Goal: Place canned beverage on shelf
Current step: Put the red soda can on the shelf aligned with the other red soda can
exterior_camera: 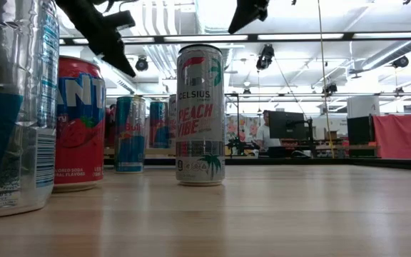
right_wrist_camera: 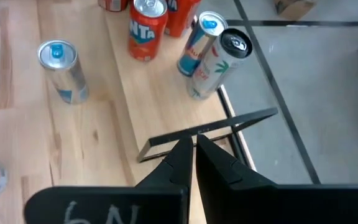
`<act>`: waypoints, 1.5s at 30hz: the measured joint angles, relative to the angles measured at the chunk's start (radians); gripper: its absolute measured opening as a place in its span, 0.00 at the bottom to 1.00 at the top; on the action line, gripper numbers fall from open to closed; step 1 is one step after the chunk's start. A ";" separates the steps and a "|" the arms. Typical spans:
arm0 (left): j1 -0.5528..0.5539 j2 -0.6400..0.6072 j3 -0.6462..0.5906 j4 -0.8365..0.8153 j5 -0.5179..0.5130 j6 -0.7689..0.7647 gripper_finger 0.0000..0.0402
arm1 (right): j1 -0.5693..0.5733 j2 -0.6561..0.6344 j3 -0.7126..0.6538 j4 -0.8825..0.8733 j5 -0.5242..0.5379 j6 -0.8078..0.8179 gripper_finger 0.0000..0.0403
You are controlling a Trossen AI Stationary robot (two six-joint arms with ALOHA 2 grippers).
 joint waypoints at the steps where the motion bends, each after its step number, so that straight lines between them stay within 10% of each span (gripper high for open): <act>1: 0.015 0.009 0.001 -0.001 0.005 0.007 0.01 | 0.000 -0.019 -0.032 0.021 -0.012 0.001 0.02; 13: 0.116 0.106 0.002 -0.012 0.011 0.014 0.00 | 0.000 -0.179 -0.308 0.238 -0.044 0.022 0.02; 45: 0.118 0.100 0.006 -0.109 -0.098 -0.052 0.00 | 0.000 -0.183 -0.338 0.240 -0.043 0.050 0.02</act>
